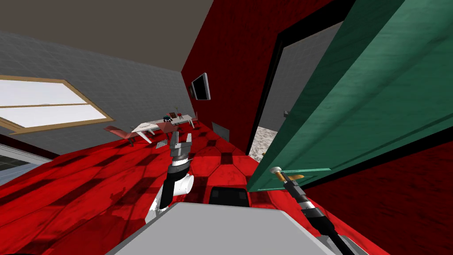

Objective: Pull the door open

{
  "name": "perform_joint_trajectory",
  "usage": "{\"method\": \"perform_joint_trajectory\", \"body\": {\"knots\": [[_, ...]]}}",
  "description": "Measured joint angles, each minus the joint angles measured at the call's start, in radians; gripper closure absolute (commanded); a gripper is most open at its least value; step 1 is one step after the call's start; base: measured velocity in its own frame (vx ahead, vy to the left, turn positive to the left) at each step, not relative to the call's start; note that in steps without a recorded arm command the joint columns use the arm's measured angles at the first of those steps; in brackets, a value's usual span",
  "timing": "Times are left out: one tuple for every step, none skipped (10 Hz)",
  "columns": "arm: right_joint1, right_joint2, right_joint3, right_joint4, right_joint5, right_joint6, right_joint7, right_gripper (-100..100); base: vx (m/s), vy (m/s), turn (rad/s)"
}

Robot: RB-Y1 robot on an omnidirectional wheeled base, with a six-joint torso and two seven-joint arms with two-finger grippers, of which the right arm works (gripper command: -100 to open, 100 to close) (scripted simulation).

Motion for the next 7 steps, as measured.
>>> {"method": "perform_joint_trajectory", "body": {"knots": [[-0.001, -0.001, 0.003, 0.010, -0.001, -0.013, -0.001, 100, -0.225, -0.059, 0.152], [-0.002, -0.005, 0.005, 0.021, -0.002, -0.026, -0.004, 100, -0.090, -0.023, 0.035], [-0.001, -0.004, 0.007, 0.023, -0.001, -0.028, -0.005, 100, -0.112, -0.035, 0.122], [0.000, -0.004, 0.008, 0.026, -0.002, -0.030, -0.006, 100, -0.202, -0.091, 0.190], [-0.003, -0.005, 0.009, 0.031, -0.002, -0.035, -0.008, 100, -0.188, -0.099, 0.191], [-0.004, -0.005, 0.012, 0.034, -0.001, -0.040, -0.010, 100, -0.180, -0.075, 0.154], [-0.007, -0.004, 0.014, 0.043, 0.000, -0.049, -0.011, 100, -0.215, -0.052, 0.149]]}}
